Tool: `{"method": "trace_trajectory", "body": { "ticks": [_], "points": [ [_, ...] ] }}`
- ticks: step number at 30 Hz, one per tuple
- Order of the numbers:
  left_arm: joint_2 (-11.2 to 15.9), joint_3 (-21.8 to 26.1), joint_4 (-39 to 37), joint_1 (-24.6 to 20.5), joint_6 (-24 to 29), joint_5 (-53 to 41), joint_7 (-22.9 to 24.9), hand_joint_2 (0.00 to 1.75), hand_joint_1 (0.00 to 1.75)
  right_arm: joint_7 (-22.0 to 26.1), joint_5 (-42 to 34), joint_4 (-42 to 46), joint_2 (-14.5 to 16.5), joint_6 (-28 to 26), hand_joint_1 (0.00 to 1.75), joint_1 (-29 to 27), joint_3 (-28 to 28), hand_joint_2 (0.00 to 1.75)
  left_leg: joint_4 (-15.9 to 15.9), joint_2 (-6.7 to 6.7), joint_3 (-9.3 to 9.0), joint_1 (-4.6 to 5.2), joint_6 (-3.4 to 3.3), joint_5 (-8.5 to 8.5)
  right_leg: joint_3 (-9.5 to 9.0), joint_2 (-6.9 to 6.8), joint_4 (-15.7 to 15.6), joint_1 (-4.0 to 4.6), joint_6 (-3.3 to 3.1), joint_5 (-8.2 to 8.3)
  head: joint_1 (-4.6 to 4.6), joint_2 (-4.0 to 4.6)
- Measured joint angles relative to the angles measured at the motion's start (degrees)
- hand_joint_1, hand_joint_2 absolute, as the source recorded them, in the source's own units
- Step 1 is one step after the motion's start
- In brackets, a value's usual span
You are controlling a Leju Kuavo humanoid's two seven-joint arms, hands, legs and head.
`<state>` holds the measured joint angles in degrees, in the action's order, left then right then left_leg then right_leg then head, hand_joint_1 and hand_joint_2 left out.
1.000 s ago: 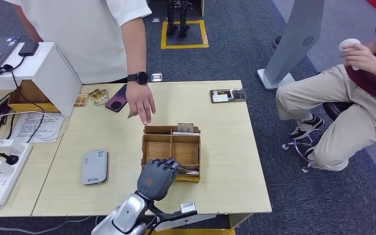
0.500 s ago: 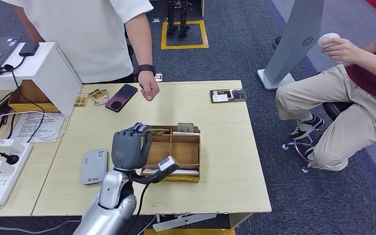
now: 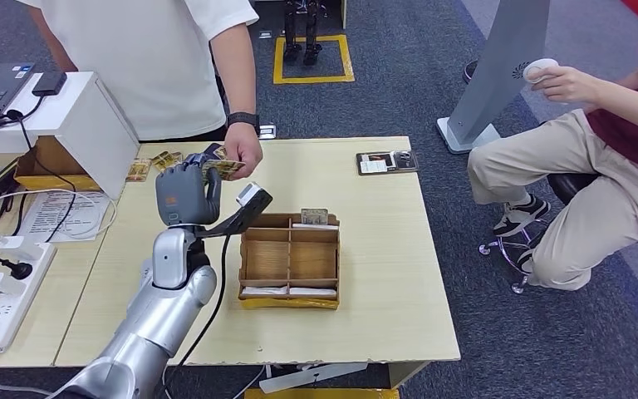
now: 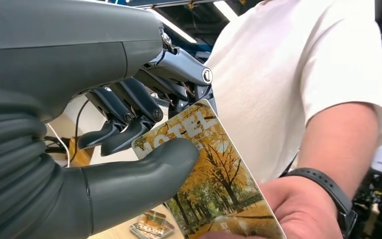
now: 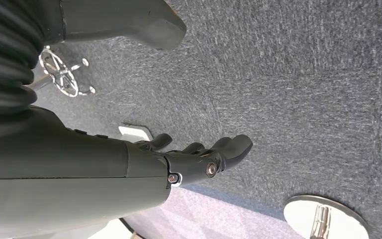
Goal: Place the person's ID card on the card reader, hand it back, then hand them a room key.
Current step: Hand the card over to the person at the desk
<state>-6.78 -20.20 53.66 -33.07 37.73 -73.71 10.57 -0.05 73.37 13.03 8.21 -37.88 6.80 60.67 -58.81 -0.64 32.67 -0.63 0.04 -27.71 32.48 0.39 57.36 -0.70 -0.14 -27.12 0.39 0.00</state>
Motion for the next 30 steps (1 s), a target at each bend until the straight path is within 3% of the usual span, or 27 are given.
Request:
{"method": "trace_trajectory", "body": {
  "ticks": [7, 11, 21, 30],
  "points": [
    [-0.12, 0.74, -3.75, -2.34, -0.45, 0.47, 0.8, 1.75, 1.73, -0.08, 0.0, -0.05, 0.07, 0.07, 0.0, 0.14, -0.04, 1.75, 0.0, 0.0, 0.0, 0.0, 0.0, 0.0, 0.01, 0.01, 0.0, 0.0, 0.0, 0.0, 0.01, 0.0],
    [-0.45, 0.79, -4.97, -2.63, -0.08, -0.08, 0.98, 1.75, 0.0, -0.08, -0.07, -0.09, 0.1, 0.07, 0.0, 0.19, -0.07, 1.75, 0.0, 0.0, 0.01, 0.0, 0.0, 0.0, 0.01, 0.01, 0.0, 0.0, 0.0, 0.0, 0.01, 0.0],
    [-0.88, 0.93, -6.08, -1.72, 1.66, -1.53, 0.2, 1.75, 0.0, -0.03, -0.68, -0.14, 0.29, 0.0, 0.0, 0.2, -0.53, 1.75, 0.0, 0.0, 0.01, 0.0, 0.0, 0.0, 0.01, 0.01, 0.02, 0.0, 0.0, 0.0, 0.01, 0.0],
    [-1.43, 4.84, 1.89, 3.34, 1.82, 0.63, -6.72, 1.75, 0.0, 0.83, -2.62, -0.16, 0.31, -0.25, 0.0, 0.11, -0.54, 1.75, 0.0, 0.01, 0.01, 0.0, 0.01, -0.01, 0.02, 0.02, 0.02, 0.0, 0.0, -0.01, 0.0, 0.0]
  ]
}}
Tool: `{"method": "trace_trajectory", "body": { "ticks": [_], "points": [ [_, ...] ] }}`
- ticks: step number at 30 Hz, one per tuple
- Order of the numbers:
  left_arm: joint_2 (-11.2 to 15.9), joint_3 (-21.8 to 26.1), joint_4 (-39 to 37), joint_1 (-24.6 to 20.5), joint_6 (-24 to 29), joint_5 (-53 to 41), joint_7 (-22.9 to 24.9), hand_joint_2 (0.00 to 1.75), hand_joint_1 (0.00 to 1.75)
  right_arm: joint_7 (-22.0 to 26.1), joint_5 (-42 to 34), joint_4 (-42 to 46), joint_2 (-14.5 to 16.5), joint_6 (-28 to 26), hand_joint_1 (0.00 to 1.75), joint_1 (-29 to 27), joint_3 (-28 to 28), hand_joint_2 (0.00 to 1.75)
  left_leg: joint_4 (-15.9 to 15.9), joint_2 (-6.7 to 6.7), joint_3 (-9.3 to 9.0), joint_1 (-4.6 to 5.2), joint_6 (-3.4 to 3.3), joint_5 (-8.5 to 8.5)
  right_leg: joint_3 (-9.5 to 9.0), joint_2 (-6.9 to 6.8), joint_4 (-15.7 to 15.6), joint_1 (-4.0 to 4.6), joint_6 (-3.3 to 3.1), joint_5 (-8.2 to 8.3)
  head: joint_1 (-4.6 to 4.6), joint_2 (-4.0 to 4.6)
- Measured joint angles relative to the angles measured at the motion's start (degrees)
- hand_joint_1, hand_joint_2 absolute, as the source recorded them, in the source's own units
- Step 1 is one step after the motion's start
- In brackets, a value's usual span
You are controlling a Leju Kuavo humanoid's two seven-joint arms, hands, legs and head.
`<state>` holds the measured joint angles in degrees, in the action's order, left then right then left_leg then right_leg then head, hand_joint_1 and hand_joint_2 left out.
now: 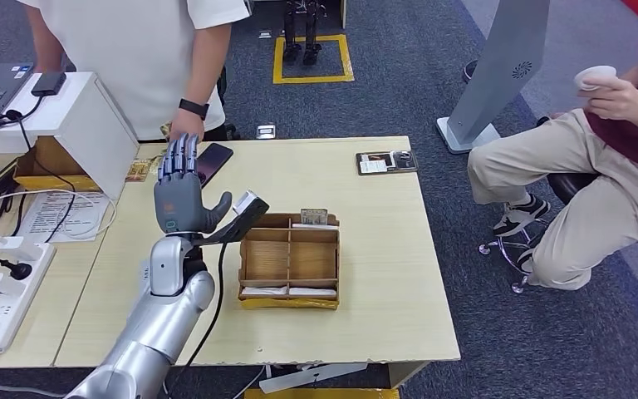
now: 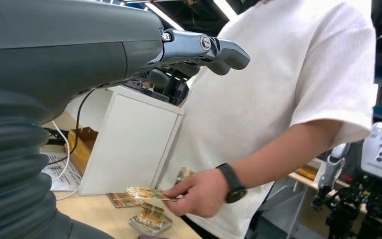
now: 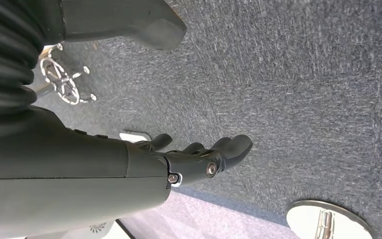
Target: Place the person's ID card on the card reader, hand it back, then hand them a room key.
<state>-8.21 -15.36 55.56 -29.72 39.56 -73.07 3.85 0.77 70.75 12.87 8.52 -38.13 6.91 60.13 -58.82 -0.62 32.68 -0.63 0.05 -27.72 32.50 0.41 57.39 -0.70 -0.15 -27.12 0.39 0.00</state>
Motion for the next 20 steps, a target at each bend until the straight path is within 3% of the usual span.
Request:
{"method": "trace_trajectory", "body": {
  "ticks": [8, 13, 20],
  "points": [
    [-1.91, 6.3, 10.89, 7.49, 0.05, 5.72, -9.95, 1.75, 0.0, 1.25, -1.88, 0.01, -0.01, -0.03, 0.0, -0.42, 0.38, 1.75, 0.0, 0.01, 0.0, 0.0, 0.0, 0.0, 0.01, 0.01, 0.0, 0.0, 0.0, 0.0, 0.0, 0.0],
    [-5.11, 10.79, 17.8, 12.69, 0.11, 13.46, -20.5, 1.75, 0.0, 2.08, -3.47, 0.06, -0.05, 0.05, 0.0, -0.69, 1.21, 1.75, 0.0, 0.01, 0.01, 0.0, 0.01, -0.01, 0.01, 0.01, 0.0, 0.0, 0.0, 0.0, -0.01, 0.0],
    [-8.61, 14.86, 24.48, 18.26, 0.17, 22.29, -29.96, 1.75, 0.0, 2.77, -5.41, 0.17, -0.17, 0.03, 0.0, -0.82, 2.59, 1.75, 0.0, 0.0, 0.02, 0.0, 0.01, -0.02, 0.02, 0.0, -0.01, 0.0, 0.0, -0.01, 0.01, 0.0]
  ]
}}
